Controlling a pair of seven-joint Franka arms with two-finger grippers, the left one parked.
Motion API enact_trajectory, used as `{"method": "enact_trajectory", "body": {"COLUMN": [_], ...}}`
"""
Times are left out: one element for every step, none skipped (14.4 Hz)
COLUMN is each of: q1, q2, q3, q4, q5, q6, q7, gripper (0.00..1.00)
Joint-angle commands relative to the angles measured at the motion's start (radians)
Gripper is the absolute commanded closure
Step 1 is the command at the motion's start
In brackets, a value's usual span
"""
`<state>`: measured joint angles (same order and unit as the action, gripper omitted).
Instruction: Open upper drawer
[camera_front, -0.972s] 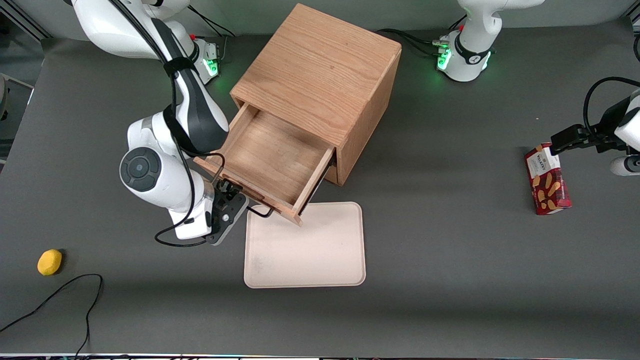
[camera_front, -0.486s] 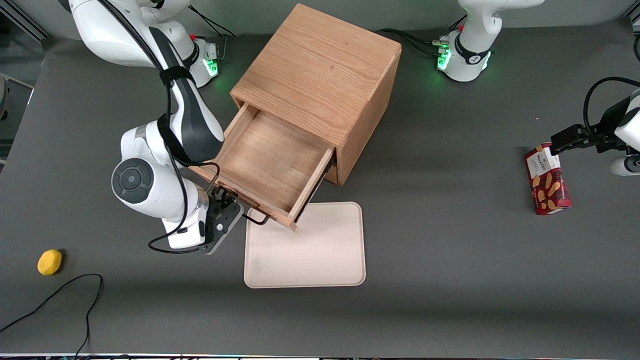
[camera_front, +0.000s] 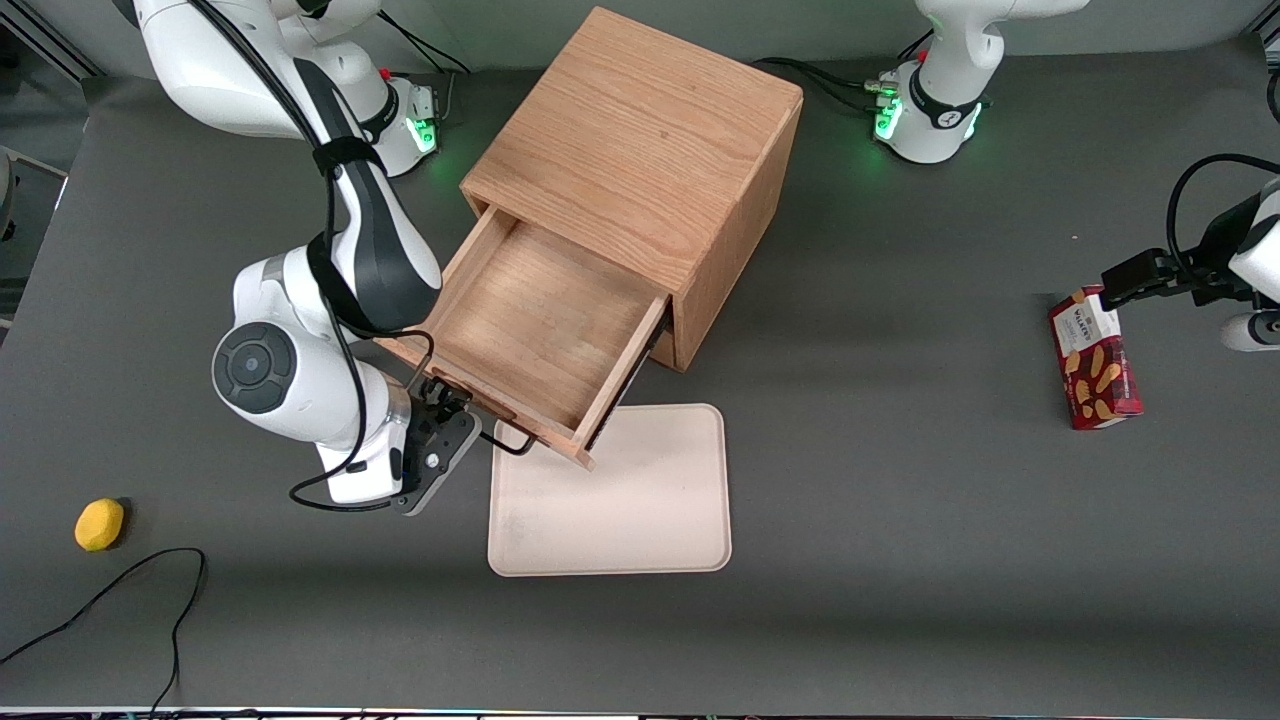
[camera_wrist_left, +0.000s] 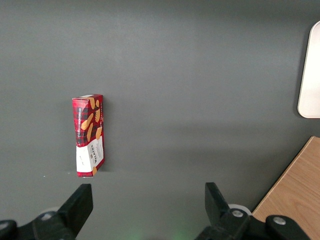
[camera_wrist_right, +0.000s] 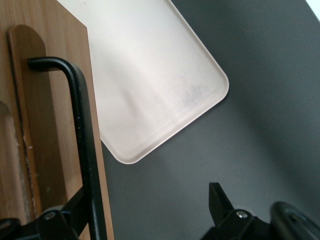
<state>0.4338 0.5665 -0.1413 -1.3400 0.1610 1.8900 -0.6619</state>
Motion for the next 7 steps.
{"method": "enact_trajectory", "body": {"q1": [-0.02, -0.023, -0.027, -0.029, -0.029, -0.03, -0.036], "q2": [0.047, 0.05, 0.05, 0.056, 0.058, 0.059, 0.064], "q3": [0.002, 0.003, 0.003, 0.005, 0.005, 0.005, 0.005], "q4": [0.09, 0.091, 0.093, 0.094, 0.094, 0.096, 0.097], "q5": [0.032, 0.034, 0.034, 0.034, 0.034, 0.034, 0.034], "q6": [-0.046, -0.046, -0.046, -0.046, -0.045, -0.043, -0.042], "q7": [-0.028, -0.028, -0.028, -0.031, -0.044, -0.048, -0.05], "gripper": [0.0, 0.0, 0.0, 0.0, 0.0, 0.0, 0.0]}}
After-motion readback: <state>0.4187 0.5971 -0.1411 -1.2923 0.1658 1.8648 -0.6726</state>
